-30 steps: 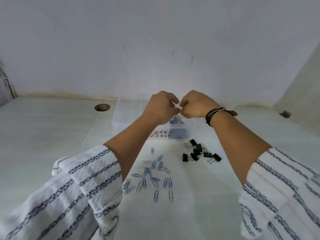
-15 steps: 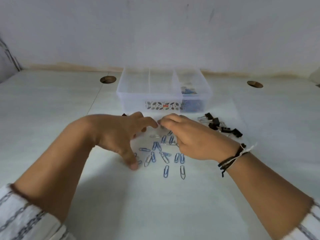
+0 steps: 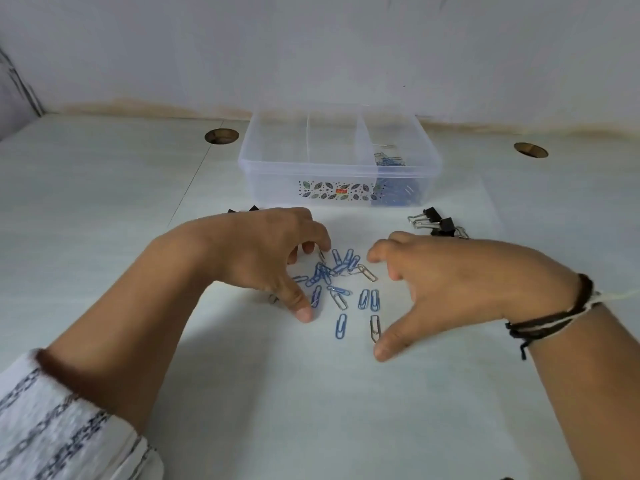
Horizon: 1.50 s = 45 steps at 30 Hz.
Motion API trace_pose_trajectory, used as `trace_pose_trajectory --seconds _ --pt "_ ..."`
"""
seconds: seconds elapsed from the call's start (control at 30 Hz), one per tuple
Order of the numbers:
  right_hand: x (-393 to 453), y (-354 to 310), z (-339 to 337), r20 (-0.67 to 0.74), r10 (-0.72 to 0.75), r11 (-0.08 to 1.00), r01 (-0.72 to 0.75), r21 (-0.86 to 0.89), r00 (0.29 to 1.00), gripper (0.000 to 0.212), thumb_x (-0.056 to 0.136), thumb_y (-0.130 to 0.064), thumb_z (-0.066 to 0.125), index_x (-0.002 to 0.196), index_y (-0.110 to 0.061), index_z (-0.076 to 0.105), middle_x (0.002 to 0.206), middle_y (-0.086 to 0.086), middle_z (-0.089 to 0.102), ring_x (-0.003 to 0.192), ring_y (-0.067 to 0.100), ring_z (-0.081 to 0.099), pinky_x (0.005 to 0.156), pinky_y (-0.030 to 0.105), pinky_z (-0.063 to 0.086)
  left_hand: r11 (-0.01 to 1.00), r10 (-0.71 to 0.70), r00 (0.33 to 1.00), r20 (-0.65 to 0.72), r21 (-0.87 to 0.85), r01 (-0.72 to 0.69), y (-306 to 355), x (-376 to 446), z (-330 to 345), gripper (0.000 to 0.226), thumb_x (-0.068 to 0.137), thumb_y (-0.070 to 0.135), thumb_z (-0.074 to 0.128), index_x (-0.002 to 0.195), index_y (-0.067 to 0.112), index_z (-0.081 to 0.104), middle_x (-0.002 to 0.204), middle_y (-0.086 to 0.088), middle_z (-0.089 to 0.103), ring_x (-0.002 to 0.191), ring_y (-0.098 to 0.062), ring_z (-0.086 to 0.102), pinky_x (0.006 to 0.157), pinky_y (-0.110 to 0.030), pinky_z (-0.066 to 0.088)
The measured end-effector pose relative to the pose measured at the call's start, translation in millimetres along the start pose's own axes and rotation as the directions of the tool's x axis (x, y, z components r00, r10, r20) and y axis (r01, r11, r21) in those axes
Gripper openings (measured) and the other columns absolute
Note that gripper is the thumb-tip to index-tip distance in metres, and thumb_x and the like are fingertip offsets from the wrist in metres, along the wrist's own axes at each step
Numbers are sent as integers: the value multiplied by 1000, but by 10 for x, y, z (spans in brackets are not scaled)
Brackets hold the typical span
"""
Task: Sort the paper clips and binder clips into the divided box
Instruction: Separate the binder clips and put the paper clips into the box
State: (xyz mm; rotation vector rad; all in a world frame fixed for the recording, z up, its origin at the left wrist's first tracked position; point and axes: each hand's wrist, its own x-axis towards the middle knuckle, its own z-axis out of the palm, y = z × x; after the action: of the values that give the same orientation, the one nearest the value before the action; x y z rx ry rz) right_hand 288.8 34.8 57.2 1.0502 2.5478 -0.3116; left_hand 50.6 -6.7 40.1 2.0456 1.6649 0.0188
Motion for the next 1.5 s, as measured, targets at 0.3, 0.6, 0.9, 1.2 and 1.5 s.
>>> trace_pose_trajectory --seconds 0.3,0.6,0.9,1.2,1.5 --pt "343 -73 112 -377 -76 976 145 160 923 45 86 -42 76 123 -17 66 104 -5 63 84 7 62 81 30 55 999 33 989 -145 9 -32 59 121 64 69 70 58 82 130 31 61 104 14 57 87 -4 59 79 -27 51" --pt "399 -133 198 -291 -91 981 135 137 952 65 75 -68 72 116 -17 65 105 -3 50 95 15 58 82 36 52 1000 3 999 -45 -18 -3 4 68 38 61 77 37 84 133 38 61 106 17 57 95 -4 60 90 -32 53" --pt "434 -187 195 -405 -81 973 161 168 911 14 89 -32 71 100 -24 72 95 -7 56 84 11 60 69 24 44 998 37 981 -188 -46 -46 42 153 92 19 81 27 81 99 33 78 88 10 73 82 -8 67 81 -35 57" --pt "463 -233 232 -512 -101 994 108 -16 853 8 87 -15 59 88 -16 67 87 -2 59 79 21 58 58 28 37 994 47 982 -183 -90 -64 47 161 124 12 86 24 74 78 30 68 70 14 69 64 3 62 63 -18 50" --pt "179 220 -287 -498 279 784 105 612 821 9 82 -12 74 86 -20 77 69 -1 77 69 12 75 74 27 61 864 -2 924 -381 -466 -191 160 58 -248 7 87 16 78 86 10 75 72 -5 74 62 -10 67 59 -17 53"
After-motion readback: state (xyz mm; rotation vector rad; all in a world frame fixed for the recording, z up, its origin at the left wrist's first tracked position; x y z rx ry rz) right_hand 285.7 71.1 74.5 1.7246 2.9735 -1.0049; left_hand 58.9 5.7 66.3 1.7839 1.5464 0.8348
